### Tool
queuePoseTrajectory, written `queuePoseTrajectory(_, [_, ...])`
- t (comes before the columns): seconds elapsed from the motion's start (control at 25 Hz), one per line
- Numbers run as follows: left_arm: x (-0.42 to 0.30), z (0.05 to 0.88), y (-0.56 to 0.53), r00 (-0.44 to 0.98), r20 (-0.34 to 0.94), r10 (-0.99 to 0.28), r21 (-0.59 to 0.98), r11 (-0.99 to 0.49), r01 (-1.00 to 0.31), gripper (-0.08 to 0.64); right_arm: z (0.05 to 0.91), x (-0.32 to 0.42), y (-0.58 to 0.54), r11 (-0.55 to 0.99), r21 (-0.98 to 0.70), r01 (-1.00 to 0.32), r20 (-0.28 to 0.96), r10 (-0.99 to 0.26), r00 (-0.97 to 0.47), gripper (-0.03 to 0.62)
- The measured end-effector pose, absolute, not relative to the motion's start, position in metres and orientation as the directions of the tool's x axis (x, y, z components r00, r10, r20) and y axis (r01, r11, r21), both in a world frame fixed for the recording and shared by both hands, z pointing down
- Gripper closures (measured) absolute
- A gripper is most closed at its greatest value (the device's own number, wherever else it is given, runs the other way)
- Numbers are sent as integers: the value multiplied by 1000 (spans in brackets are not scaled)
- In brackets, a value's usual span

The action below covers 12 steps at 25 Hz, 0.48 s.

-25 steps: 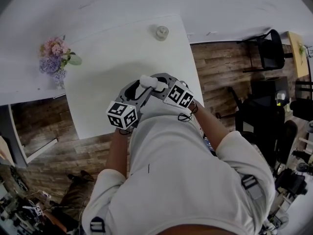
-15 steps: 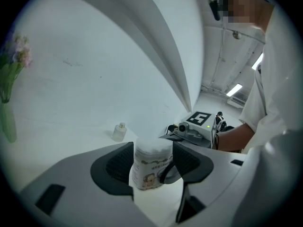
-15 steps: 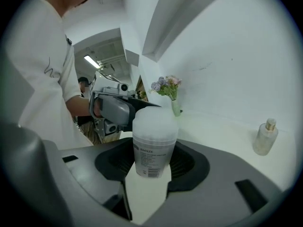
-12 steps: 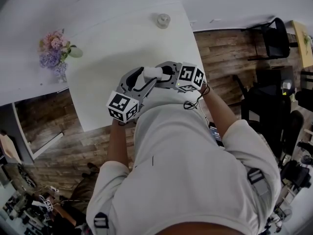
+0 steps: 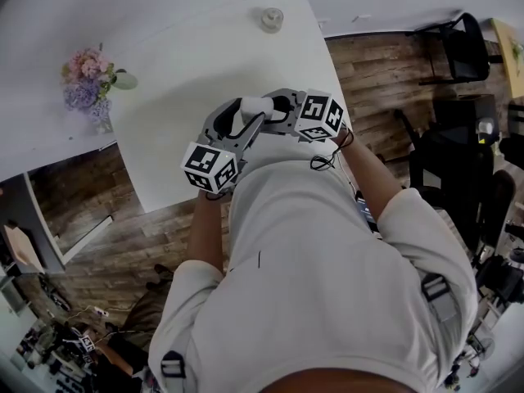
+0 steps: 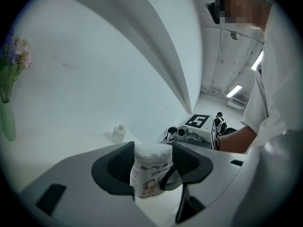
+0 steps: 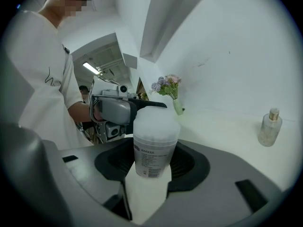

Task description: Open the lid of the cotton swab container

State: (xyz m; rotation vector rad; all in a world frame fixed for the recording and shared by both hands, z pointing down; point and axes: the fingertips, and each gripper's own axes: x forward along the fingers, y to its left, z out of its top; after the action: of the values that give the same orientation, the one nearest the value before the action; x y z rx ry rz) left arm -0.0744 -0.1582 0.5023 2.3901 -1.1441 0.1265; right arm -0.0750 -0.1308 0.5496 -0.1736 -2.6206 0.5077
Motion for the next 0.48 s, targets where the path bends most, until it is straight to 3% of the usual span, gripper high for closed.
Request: queuePoseTrajectory(0.48, [-83, 506, -161, 630, 274, -726, 467, -473, -748, 299, 551, -82, -139, 967, -251, -38, 494, 95, -864, 393])
